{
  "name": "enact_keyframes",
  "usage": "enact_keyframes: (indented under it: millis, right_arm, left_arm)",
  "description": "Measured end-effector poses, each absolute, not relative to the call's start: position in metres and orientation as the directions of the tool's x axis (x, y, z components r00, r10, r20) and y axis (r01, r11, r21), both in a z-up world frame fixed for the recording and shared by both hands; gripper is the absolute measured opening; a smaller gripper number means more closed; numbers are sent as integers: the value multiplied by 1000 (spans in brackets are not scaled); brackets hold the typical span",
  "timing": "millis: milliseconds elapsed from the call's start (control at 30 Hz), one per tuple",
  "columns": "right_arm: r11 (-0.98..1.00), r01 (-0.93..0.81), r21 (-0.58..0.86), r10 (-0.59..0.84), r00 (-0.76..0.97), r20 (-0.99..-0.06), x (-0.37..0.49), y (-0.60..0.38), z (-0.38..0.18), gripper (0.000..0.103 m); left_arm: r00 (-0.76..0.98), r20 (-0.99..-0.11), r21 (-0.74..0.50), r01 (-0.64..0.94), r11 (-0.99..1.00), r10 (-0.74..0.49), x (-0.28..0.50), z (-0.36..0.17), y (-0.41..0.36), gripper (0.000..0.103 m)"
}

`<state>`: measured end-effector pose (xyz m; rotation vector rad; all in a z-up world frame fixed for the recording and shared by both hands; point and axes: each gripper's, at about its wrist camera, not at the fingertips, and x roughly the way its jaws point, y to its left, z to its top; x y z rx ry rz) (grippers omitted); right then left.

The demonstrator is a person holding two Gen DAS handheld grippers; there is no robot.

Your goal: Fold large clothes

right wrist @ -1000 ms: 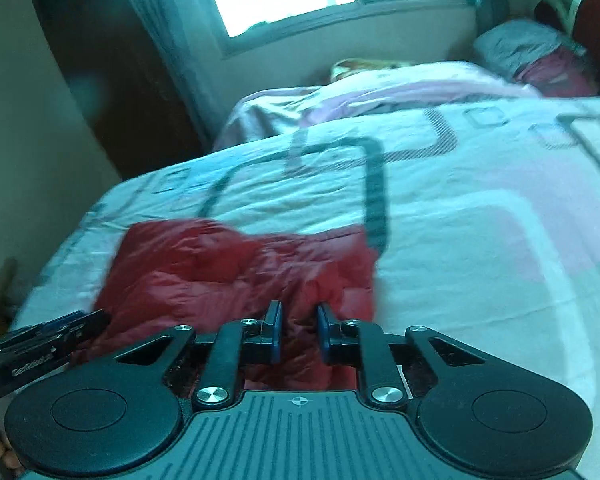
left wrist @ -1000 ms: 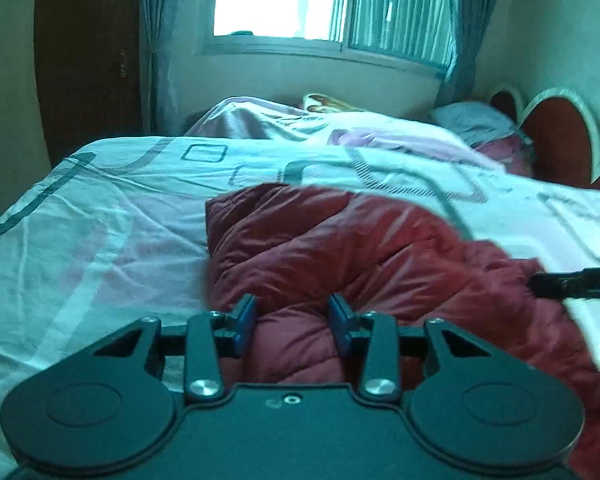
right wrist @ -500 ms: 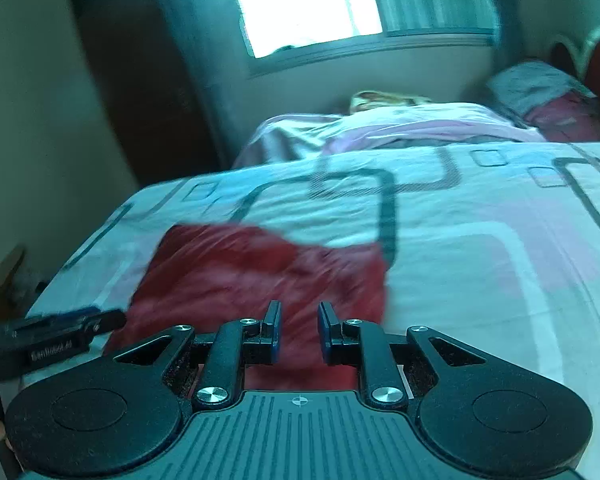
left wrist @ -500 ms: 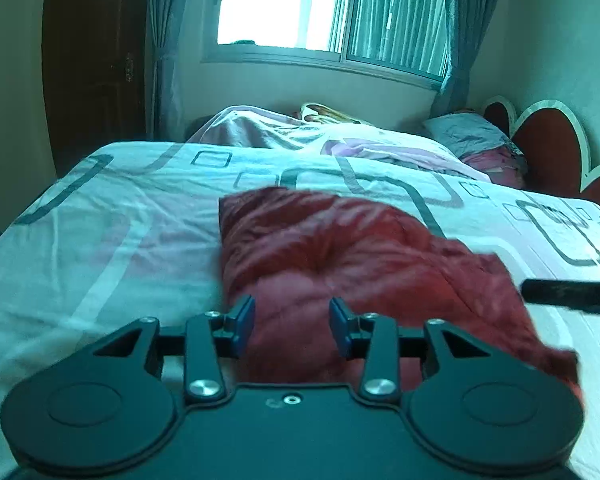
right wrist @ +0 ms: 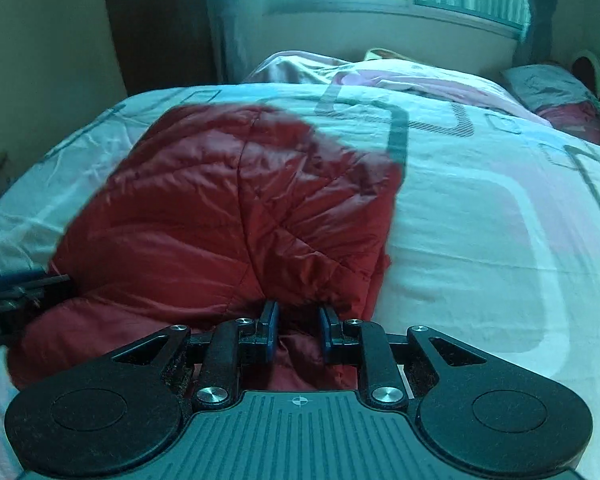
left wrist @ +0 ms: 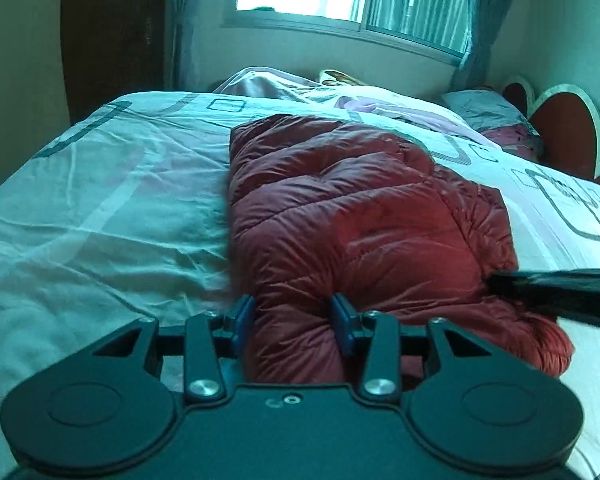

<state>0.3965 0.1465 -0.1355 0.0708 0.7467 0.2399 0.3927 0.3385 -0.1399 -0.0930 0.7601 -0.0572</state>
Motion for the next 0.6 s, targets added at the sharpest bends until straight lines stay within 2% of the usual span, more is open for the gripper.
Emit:
enact_keyframes:
  millis: [167, 233, 400, 500, 600]
  right_arm:
    - [956, -242, 163, 289, 709, -643, 360, 150, -130, 19]
    - [965, -235, 119, 253, 704, -663, 359, 154, -141, 19]
    - [967, -228, 112, 239, 667, -706, 378, 162, -162, 19]
    - [967, -199, 156, 249, 641, -726, 381, 159, -158, 19]
    - [959, -245, 140, 267, 633, -727, 383, 157, -165, 19]
  left_arm:
    - [726, -684, -88, 9, 996, -66, 388, -140, 334, 42]
    - [724, -687, -92, 6, 996, -68, 388, -141, 333, 43]
    - [722, -689, -87, -1, 996, -59, 391, -146, 332, 44]
    - [720, -692, -82, -14, 997, -47, 392, -146, 332, 44]
    - [723, -690, -53, -6, 999, -32, 390, -145, 327, 45]
